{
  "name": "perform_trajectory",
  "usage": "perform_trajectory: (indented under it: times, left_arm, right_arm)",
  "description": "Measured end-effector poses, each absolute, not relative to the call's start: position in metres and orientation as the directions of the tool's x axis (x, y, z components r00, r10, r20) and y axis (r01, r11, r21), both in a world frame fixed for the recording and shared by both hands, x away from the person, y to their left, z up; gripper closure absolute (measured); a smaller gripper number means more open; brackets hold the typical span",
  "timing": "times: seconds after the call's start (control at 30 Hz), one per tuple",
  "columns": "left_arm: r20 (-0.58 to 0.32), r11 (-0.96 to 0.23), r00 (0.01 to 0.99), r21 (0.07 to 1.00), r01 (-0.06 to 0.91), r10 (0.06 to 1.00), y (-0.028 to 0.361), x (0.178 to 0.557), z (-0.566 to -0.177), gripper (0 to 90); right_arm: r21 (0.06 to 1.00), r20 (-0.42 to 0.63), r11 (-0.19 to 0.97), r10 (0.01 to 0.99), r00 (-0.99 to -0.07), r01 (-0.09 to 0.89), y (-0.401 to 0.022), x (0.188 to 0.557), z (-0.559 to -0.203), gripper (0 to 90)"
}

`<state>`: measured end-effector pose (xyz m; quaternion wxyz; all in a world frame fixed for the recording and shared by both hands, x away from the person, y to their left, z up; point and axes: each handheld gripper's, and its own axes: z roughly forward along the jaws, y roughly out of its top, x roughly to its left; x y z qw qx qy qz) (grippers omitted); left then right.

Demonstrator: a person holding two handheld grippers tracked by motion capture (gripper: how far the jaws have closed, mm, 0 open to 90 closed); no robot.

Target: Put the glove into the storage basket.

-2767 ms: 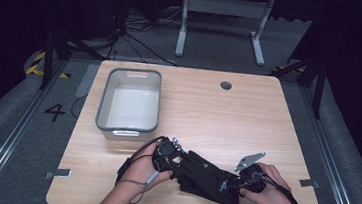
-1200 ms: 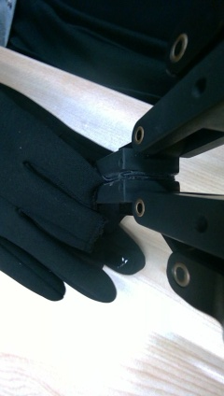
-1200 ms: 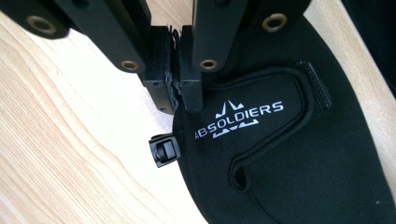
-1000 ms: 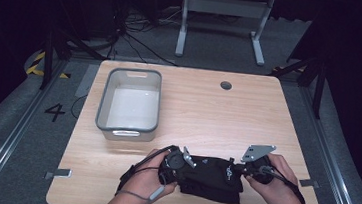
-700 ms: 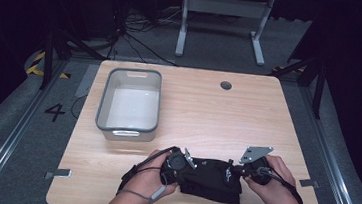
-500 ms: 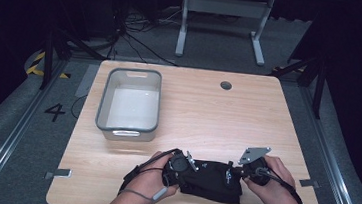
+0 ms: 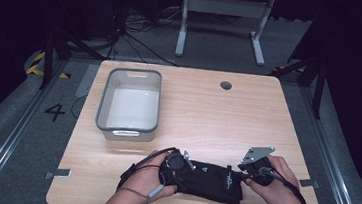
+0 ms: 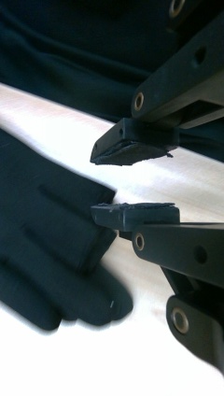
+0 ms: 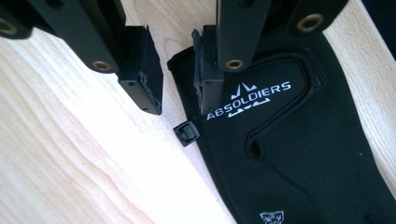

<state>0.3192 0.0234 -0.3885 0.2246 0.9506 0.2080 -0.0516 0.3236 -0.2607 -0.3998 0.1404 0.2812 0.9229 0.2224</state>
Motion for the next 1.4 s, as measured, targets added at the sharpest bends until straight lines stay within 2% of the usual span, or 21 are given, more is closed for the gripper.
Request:
perform_trajectory:
  times: [0.17, 0.4, 0.6, 0.87, 0.97, 1.13, 1.4]
  left_arm:
    - [-0.185, -0.739, 0.883, 0.488, 0.464, 0.432, 0.03, 0.323, -0.381, 73.6]
    - [-0.19, -0.69, 0.862, 0.53, 0.493, 0.47, 0.028, 0.328, -0.382, 72.4]
    - [-0.185, -0.688, 0.869, 0.545, 0.479, 0.459, 0.018, 0.33, -0.387, 71.6]
    - [-0.18, -0.689, 0.882, 0.563, 0.456, 0.436, 0.002, 0.334, -0.392, 64.6]
    - [-0.18, -0.692, 0.888, 0.568, 0.446, 0.424, -0.005, 0.335, -0.394, 64.3]
    - [-0.176, -0.703, 0.901, 0.573, 0.421, 0.397, -0.019, 0.336, -0.397, 64.6]
    - [-0.169, -0.72, 0.92, 0.579, 0.383, 0.353, -0.039, 0.34, -0.405, 62.5]
  right_arm:
    - [0.511, -0.121, 0.718, 0.604, -0.787, 0.472, -0.265, 0.323, -0.397, 71.0]
    - [0.544, -0.07, 0.675, 0.629, -0.775, 0.499, -0.277, 0.327, -0.396, 70.9]
    - [0.543, -0.044, 0.657, 0.644, -0.764, 0.523, -0.283, 0.329, -0.399, 70.9]
    - [0.549, -0.025, 0.634, 0.663, -0.748, 0.544, -0.295, 0.33, -0.4, 70.6]
    - [0.544, -0.013, 0.626, 0.671, -0.741, 0.558, -0.299, 0.331, -0.402, 71.3]
    - [0.529, 0.017, 0.624, 0.67, -0.743, 0.575, -0.302, 0.333, -0.409, 77.7]
    - [0.532, 0.033, 0.611, 0.676, -0.736, 0.586, -0.307, 0.334, -0.41, 76.2]
